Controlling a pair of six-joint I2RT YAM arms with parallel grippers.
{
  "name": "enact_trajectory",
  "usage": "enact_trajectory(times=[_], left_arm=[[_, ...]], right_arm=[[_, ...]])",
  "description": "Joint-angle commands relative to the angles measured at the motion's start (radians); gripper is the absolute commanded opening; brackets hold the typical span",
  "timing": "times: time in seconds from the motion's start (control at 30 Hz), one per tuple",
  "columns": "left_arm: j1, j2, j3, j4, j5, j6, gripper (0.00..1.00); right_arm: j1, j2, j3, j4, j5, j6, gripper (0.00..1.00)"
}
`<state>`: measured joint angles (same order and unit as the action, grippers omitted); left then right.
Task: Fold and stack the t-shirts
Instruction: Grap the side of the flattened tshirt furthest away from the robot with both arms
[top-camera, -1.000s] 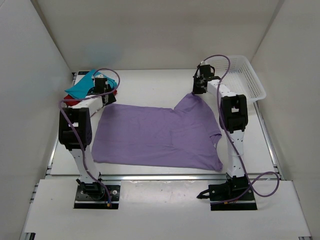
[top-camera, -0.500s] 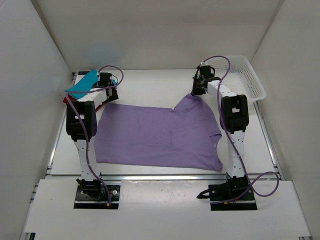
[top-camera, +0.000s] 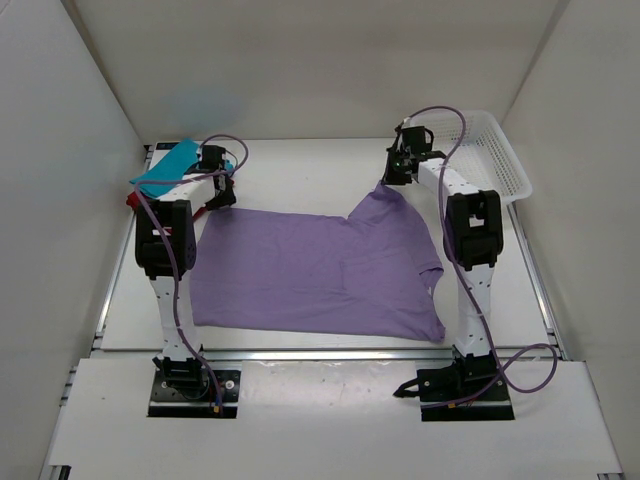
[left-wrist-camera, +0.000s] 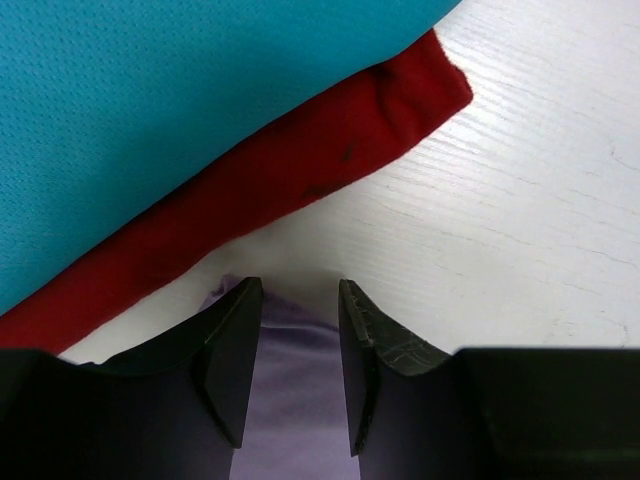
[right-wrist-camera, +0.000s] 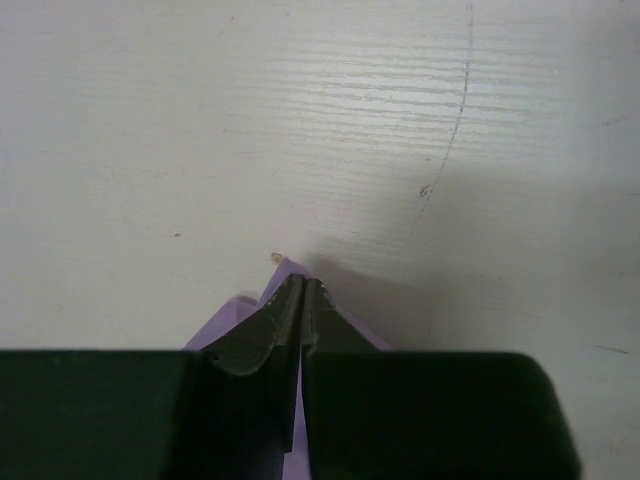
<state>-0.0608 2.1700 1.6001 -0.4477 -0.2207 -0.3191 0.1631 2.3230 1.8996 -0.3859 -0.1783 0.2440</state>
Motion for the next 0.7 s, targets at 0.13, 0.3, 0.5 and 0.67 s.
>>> enact_trajectory(times=[0.13, 0.3, 0.5, 0.67], left_arm=[[0.006, -0.030, 0.011, -0.002, -0.009, -0.014, 0.38], [0.007, -0.038, 0.006, 0.009, -0.020, -0.021, 0.05], [-0.002, -0.061, -0.016, 0.024, -0.032, -0.021, 0.00], [0.007, -0.078, -0.006, 0.018, -0.022, -0.031, 0.28]], right_arm=[[-0.014, -0.079, -0.008, 0.058, -0.032, 0.014, 0.00], [-0.005, -0.074, -0.004, 0.056, -0.030, 0.017, 0.00], [-0.017, -0.074, -0.013, 0.065, -0.044, 0.023, 0.00], [-0.016, -0.074, -0.010, 0.067, -0.055, 0.020, 0.00]])
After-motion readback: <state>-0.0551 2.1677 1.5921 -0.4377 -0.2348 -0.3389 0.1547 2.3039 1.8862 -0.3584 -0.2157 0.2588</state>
